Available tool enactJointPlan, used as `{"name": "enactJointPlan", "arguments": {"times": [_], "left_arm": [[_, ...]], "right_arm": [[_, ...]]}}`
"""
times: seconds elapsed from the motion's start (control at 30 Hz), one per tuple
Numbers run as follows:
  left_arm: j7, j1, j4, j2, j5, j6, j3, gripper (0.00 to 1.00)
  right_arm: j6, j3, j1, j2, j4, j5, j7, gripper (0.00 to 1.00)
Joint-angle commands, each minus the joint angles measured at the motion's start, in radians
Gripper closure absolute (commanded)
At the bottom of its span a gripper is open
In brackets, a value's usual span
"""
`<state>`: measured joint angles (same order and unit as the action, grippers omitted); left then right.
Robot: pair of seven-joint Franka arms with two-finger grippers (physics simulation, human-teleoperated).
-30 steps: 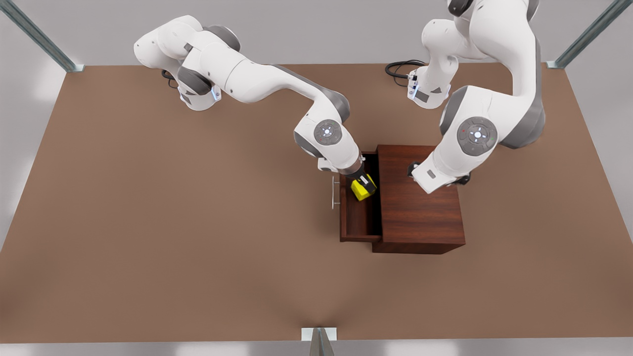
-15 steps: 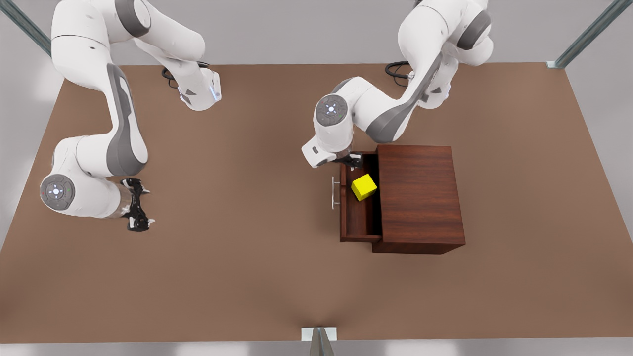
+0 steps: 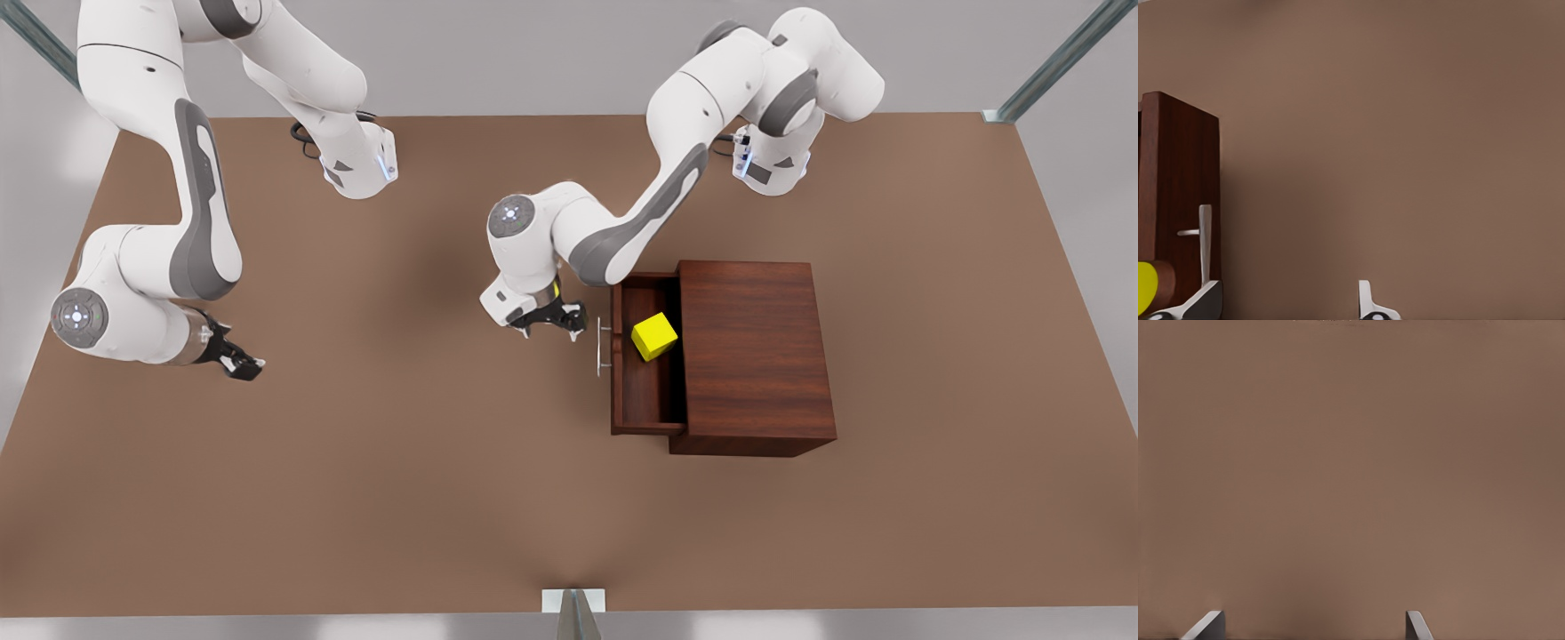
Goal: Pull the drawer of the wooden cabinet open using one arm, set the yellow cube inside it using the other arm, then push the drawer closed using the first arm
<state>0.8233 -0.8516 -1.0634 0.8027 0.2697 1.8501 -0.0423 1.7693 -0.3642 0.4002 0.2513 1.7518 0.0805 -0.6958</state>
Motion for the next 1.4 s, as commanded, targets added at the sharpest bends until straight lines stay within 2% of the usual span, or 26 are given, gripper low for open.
{"name": "enactJointPlan", "arguments": {"times": [0.0,0.37,0.67,1.0,1.37], "left_arm": [[0.235,0.000,-0.001,0.016,0.025,0.043,0.007,0.00],[0.243,0.005,-0.012,0.081,0.025,0.090,0.051,0.00],[0.267,0.009,-0.040,0.081,0.023,0.086,0.051,0.00],[0.307,-0.006,-0.047,0.062,0.092,-0.051,0.059,0.00],[0.281,0.014,-0.049,0.064,0.106,-0.045,0.067,0.00]], "right_arm": [[0.047,-0.001,-0.001,0.000,0.000,-0.004,0.592,0.00],[0.047,-0.001,-0.006,0.005,0.002,-0.004,0.581,0.00],[0.048,-0.004,-0.009,0.011,0.000,-0.002,0.572,0.00],[0.048,-0.006,-0.012,0.014,0.000,-0.002,0.565,0.00],[0.048,-0.006,-0.018,0.020,0.000,0.002,0.561,0.00]]}}
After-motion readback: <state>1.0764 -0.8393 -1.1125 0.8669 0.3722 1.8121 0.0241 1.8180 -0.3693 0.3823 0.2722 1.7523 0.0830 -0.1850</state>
